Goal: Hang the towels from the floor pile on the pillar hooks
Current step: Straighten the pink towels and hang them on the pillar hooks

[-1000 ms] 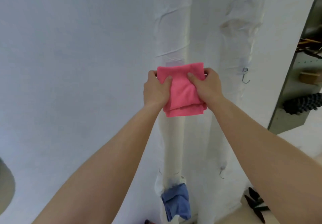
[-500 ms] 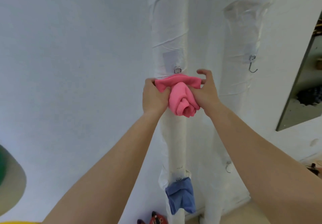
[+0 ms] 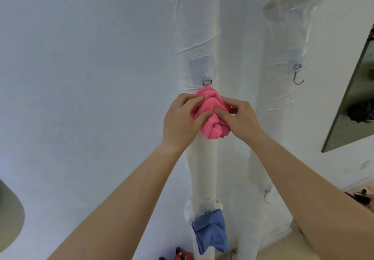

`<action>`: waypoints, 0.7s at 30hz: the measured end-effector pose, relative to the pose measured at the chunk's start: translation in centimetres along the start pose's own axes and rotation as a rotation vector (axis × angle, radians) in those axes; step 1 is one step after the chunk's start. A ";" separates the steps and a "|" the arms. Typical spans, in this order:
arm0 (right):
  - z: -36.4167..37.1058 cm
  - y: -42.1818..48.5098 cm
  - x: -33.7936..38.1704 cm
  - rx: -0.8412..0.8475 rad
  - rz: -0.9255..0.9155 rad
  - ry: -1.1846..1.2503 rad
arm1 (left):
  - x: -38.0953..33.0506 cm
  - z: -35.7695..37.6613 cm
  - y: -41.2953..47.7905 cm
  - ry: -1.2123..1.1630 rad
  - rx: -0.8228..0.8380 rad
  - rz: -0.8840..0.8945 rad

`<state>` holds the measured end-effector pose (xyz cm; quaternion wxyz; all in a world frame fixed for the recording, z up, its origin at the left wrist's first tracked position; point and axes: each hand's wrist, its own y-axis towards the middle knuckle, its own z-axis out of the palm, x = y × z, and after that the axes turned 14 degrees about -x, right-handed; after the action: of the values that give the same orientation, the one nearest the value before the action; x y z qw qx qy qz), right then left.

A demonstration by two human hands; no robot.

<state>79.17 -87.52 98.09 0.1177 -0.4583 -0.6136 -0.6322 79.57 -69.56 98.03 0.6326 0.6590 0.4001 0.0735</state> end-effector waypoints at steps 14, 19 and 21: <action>0.9 0.2 -0.1 -0.099 0.012 -0.048 | 0.3 0.4 1.0 0.175 -0.007 0.067; -0.2 -0.3 1.0 -0.062 -0.063 -0.342 | -0.5 -0.9 -0.1 0.245 0.074 0.107; -0.5 -0.6 1.4 0.028 -0.061 -0.343 | -0.3 -1.1 -0.8 0.268 0.096 0.168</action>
<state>77.77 -87.23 98.79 -0.0017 -0.5387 -0.6471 -0.5395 78.31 -68.99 97.68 0.5331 0.7039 0.4273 0.1944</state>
